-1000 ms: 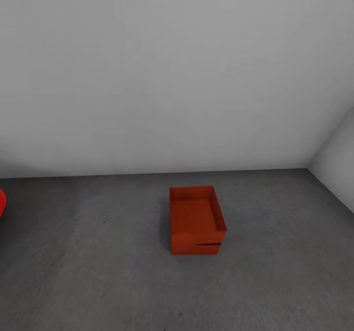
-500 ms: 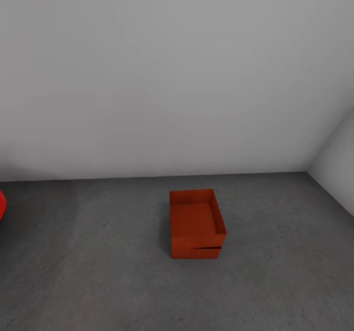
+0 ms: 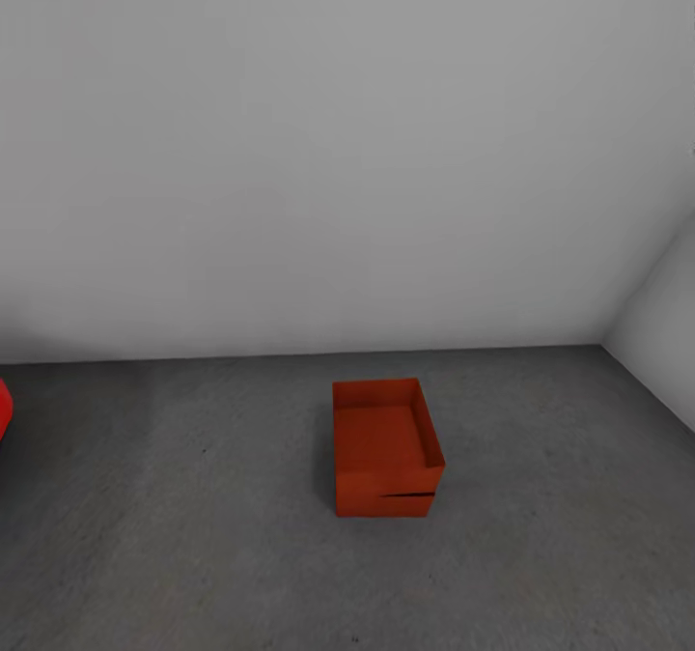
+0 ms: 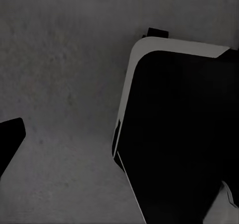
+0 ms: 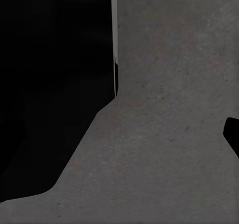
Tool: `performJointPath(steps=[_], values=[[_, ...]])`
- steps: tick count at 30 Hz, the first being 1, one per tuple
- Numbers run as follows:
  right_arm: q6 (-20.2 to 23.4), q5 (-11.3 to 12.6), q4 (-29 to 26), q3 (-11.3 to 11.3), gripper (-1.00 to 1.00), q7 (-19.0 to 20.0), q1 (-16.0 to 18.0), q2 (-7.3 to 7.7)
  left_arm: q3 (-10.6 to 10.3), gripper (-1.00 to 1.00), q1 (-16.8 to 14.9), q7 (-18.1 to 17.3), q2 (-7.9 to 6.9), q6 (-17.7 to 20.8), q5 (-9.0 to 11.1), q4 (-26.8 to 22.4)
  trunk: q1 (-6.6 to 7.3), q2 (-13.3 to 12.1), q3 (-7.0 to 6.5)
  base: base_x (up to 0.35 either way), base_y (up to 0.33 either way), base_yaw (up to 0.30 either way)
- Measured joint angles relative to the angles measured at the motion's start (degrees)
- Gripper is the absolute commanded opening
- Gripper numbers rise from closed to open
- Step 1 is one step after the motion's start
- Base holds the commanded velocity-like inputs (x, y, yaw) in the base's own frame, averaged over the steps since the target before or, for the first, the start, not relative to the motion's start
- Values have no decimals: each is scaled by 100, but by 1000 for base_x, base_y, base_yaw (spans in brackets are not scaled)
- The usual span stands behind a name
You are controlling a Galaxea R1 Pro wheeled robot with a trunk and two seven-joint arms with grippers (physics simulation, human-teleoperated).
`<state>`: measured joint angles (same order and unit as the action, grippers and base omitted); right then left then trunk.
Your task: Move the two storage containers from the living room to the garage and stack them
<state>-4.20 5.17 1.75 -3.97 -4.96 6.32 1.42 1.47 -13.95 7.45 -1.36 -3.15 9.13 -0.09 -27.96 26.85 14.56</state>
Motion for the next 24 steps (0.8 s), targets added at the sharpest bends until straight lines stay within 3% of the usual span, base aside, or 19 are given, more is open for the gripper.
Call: performJointPath(steps=[24], values=[[0, 0, 0, 8, 100, 0, 2, 1, -1, 100, 0, -1, -23, -103, 3, -6, 0, 0, -224, 0, 0, 0]])
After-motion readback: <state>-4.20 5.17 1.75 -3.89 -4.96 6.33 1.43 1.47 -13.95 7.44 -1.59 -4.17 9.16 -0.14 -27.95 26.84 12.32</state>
